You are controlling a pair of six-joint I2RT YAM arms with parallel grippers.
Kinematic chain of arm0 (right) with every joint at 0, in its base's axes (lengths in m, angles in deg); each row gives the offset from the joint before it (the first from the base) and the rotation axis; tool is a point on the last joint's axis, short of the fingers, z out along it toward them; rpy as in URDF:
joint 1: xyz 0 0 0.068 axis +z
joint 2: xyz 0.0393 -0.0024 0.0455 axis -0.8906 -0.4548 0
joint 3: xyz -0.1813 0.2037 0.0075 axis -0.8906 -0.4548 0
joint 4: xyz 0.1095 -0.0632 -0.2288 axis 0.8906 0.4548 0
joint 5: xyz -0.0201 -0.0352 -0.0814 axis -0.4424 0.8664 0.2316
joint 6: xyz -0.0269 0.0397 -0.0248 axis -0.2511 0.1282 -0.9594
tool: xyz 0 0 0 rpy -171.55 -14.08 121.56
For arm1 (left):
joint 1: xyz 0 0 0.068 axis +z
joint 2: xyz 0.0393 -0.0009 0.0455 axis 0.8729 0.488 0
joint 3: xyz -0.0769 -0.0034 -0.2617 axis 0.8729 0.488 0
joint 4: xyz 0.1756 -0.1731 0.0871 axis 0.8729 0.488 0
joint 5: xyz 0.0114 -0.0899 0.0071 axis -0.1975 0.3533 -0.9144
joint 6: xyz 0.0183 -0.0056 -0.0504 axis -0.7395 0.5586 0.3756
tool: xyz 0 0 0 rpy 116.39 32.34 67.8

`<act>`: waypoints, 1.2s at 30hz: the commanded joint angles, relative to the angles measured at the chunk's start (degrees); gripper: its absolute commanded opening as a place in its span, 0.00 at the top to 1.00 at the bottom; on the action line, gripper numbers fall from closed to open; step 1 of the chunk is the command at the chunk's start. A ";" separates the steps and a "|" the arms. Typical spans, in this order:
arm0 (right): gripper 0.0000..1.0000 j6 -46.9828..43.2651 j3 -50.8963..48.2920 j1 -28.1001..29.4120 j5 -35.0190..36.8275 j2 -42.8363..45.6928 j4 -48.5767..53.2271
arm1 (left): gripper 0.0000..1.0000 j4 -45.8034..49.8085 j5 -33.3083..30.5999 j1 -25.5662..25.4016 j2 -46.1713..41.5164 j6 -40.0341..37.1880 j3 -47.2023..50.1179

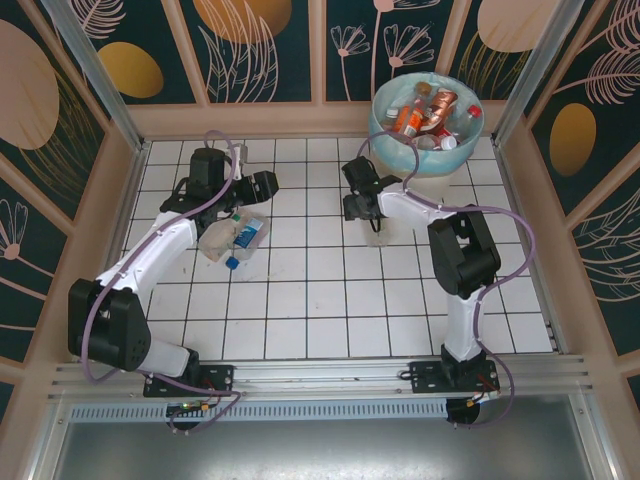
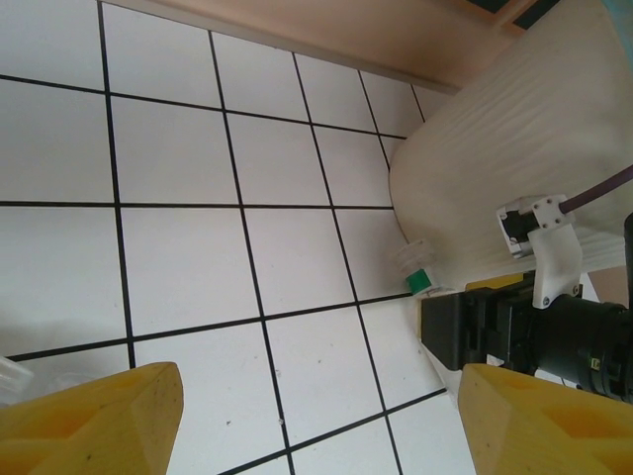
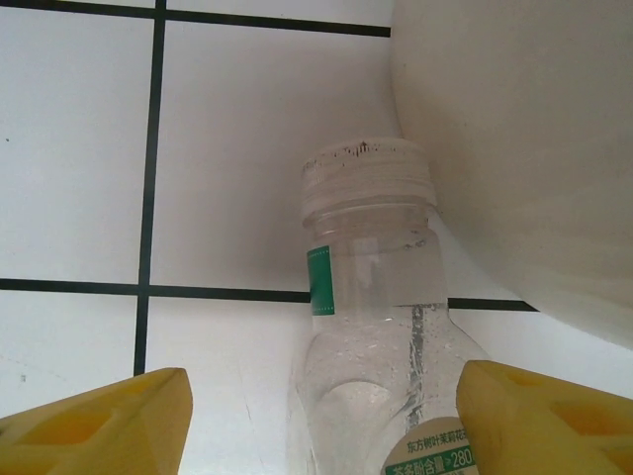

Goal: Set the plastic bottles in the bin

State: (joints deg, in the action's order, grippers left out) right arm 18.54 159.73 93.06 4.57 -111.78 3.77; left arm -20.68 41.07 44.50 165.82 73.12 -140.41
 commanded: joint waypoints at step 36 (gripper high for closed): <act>0.47 3.78 -1.64 5.18 -0.04 0.52 6.13 | 0.26 -0.15 4.46 -0.11 7.25 -1.63 -5.59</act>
State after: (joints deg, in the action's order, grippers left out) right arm 21.49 156.99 98.50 5.84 -111.41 9.02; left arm -20.64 44.20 44.50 172.24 72.70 -143.29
